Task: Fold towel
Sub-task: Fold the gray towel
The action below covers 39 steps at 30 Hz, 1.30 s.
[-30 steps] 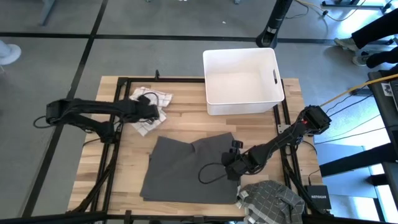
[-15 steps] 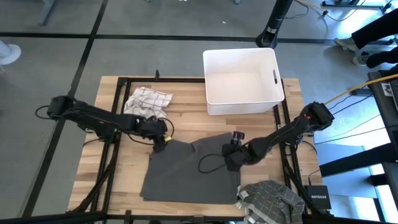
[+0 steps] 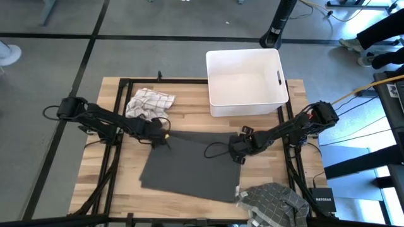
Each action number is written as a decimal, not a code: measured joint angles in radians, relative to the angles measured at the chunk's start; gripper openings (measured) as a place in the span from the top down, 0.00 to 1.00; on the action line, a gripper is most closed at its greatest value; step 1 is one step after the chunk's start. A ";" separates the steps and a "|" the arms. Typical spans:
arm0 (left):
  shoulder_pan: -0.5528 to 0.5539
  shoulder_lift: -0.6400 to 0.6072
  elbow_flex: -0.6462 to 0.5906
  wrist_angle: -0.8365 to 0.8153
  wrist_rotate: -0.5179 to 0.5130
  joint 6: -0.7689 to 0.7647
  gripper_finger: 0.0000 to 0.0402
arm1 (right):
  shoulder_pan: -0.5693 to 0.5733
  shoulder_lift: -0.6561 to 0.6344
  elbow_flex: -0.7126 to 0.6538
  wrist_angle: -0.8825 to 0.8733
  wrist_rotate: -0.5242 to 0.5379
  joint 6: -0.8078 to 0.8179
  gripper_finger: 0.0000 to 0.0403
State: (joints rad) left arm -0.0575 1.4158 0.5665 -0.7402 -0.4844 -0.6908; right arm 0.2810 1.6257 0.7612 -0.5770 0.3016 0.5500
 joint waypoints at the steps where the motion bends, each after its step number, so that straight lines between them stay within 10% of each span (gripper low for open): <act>1: 0.000 -0.003 -0.002 -0.028 -0.011 -0.023 0.70 | 0.000 0.000 -0.001 0.000 0.000 0.000 0.59; 18: -0.149 -0.075 0.213 0.022 -0.003 0.120 0.70 | 0.000 -0.017 0.176 0.100 0.044 -0.170 0.59; 39: -0.527 -0.085 -0.063 0.303 0.232 -0.515 0.70 | -0.143 -0.018 -0.040 0.312 0.123 -0.056 0.59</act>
State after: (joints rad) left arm -0.5840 1.3304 0.5035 -0.4377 -0.2524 -1.2054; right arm 0.1379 1.6081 0.7216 -0.2651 0.4246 0.4941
